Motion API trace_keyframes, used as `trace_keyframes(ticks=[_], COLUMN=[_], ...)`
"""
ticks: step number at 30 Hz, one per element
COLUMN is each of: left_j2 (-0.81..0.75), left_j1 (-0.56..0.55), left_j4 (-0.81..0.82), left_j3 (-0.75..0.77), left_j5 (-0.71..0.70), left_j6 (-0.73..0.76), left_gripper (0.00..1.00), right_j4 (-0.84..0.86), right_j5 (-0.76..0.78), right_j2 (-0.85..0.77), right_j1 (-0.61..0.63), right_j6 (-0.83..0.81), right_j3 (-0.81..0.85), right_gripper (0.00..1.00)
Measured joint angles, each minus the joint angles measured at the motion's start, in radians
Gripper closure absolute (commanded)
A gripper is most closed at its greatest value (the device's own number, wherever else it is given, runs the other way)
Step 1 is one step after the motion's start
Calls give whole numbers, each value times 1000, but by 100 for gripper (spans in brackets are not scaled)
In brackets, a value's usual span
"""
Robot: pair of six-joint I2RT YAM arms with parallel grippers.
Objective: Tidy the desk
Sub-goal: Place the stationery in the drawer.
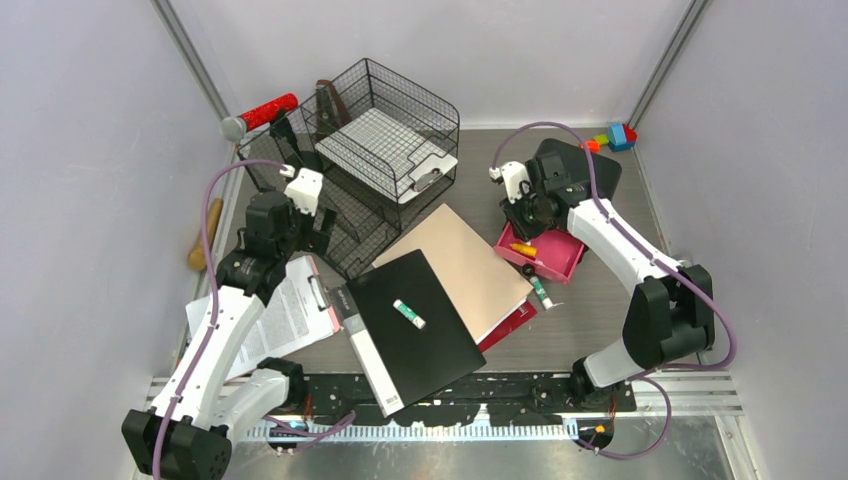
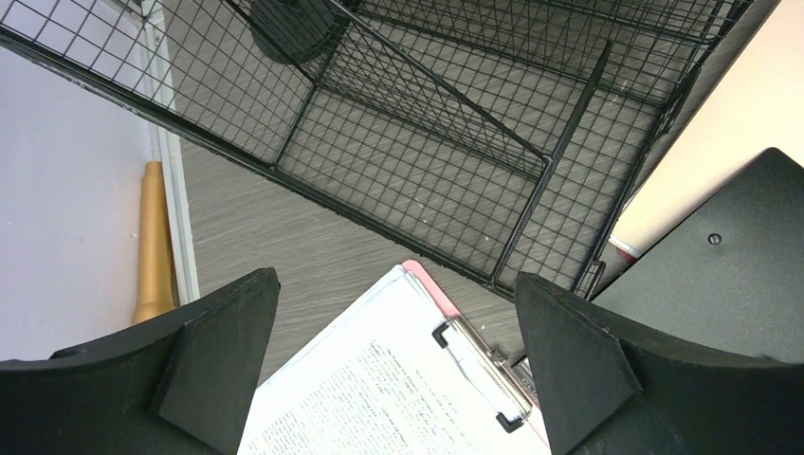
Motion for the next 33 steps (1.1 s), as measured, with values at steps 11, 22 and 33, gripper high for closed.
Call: trace_keyframes(ticks=[11,22,33], left_j2=[0,0,0], left_j1=[0,0,0], left_j4=[0,0,0], left_j3=[0,0,0], left_j5=[2,3,3], left_j6=[0,0,0], left_gripper=[1,1,1], right_j4=[9,14,-38], right_j5=[18,19,-82], right_j2=[-28,-76,-123], right_j1=[0,-9,-11], right_j6=[-20,-16,-12], right_j3=[-37,-35,-4], right_gripper=[41,38,38])
